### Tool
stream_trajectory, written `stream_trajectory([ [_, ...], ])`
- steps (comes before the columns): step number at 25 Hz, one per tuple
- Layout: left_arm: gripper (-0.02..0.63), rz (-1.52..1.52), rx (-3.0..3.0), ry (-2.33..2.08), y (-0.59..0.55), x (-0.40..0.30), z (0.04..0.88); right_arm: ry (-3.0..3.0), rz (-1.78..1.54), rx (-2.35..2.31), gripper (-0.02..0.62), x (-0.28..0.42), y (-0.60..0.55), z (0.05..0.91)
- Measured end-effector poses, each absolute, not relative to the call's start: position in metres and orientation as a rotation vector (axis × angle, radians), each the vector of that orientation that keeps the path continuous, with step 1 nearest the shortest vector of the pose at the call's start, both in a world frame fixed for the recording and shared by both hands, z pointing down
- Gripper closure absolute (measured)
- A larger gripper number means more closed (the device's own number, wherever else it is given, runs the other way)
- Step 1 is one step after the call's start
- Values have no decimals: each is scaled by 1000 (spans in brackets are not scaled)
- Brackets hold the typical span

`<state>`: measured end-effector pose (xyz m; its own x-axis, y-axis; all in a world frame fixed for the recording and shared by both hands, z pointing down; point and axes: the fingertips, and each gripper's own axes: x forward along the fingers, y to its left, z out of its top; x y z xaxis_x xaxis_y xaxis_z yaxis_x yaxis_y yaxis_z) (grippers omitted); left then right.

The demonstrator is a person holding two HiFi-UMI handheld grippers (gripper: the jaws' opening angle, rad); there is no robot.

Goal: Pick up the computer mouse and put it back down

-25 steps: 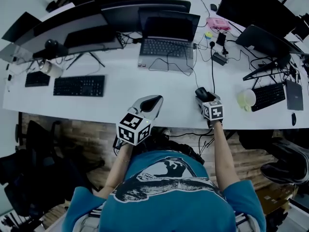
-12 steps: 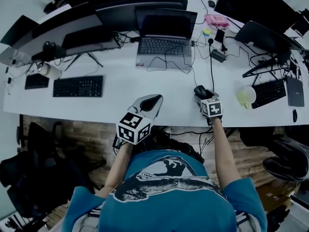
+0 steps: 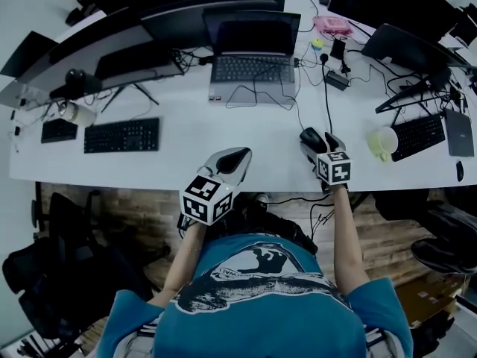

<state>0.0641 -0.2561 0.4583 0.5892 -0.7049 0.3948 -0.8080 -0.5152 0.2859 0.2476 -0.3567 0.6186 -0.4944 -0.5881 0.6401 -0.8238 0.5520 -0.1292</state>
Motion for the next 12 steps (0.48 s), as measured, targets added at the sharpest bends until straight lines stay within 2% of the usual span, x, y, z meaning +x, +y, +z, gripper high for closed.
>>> stream_trajectory([
  [2,592,326,2386,-1198,-255,66,459,-2298,574,1158,215,246,-350,601],
  [12,592,381,2474,-1057,-244,77,455,-2496,551,1317,344,223,-301,515],
])
